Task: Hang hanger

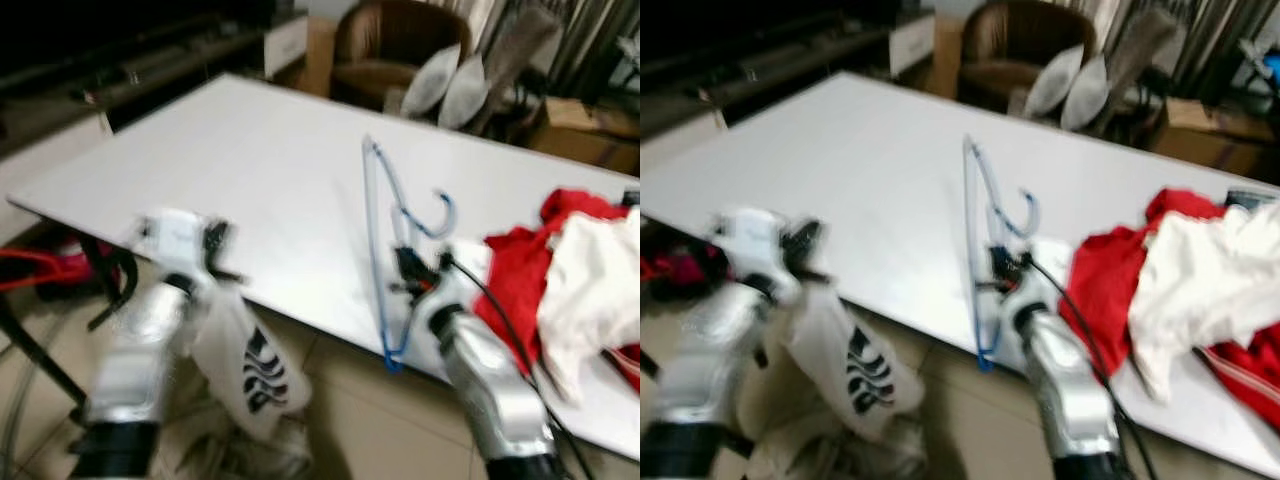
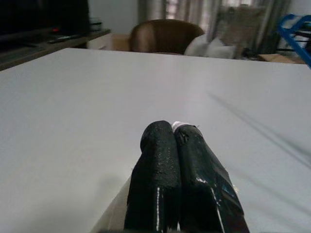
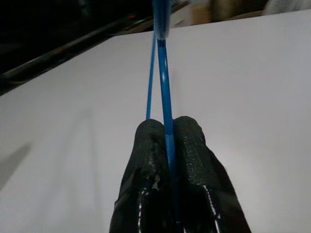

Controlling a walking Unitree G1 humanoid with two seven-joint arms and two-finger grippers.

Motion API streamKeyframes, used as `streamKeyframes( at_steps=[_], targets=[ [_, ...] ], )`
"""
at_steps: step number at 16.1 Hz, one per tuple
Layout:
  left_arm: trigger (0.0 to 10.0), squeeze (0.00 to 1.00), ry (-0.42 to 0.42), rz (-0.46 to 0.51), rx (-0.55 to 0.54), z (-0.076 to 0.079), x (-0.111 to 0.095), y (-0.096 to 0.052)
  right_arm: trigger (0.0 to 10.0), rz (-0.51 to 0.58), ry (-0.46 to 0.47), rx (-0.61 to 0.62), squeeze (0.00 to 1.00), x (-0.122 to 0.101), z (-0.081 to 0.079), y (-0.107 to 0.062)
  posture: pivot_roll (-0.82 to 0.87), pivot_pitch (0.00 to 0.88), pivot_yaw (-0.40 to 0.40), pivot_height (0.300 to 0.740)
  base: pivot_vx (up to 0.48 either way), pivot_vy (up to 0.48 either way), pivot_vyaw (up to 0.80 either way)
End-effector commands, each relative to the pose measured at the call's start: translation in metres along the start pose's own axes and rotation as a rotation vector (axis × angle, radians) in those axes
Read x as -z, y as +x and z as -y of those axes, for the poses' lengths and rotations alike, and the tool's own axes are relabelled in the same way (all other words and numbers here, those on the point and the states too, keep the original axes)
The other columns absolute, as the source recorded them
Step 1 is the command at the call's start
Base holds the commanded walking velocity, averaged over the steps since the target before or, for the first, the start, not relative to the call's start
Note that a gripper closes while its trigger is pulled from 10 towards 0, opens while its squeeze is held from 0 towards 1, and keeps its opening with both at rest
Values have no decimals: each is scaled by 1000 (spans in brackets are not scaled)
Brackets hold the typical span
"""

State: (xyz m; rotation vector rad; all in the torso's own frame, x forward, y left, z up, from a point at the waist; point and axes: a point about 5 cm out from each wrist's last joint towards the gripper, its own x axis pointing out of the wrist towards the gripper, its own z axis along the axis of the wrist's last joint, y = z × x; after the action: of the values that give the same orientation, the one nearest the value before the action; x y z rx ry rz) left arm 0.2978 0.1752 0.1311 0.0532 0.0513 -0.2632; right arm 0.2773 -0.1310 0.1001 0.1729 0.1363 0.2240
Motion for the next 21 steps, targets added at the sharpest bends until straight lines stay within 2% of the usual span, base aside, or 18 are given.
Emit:
streamKeyframes(
  at_steps=[1,12,15,19,21],
  targets=[
    [10000,0,27,42,-20,-7,-12,0,10000,12,-9,3,0,-3,0,2,3,0,-47,740,349,0,0],
    [10000,0,36,45,-10,-7,-14,1,10000,25,-2,13,0,-4,0,1,3,0,-40,740,347,0,0],
    [10000,0,58,64,3,-7,-22,3,10000,33,4,19,0,-5,1,1,3,0,-37,740,346,0,0],
    [10000,0,31,82,-30,-13,-30,8,10000,40,8,25,0,-7,2,1,-3,0,-35,740,332,0,0],
    [10000,0,52,73,2,-7,-34,13,10000,39,9,33,0,-7,4,0,-10,0,-31,740,0,0,0]
  ],
)
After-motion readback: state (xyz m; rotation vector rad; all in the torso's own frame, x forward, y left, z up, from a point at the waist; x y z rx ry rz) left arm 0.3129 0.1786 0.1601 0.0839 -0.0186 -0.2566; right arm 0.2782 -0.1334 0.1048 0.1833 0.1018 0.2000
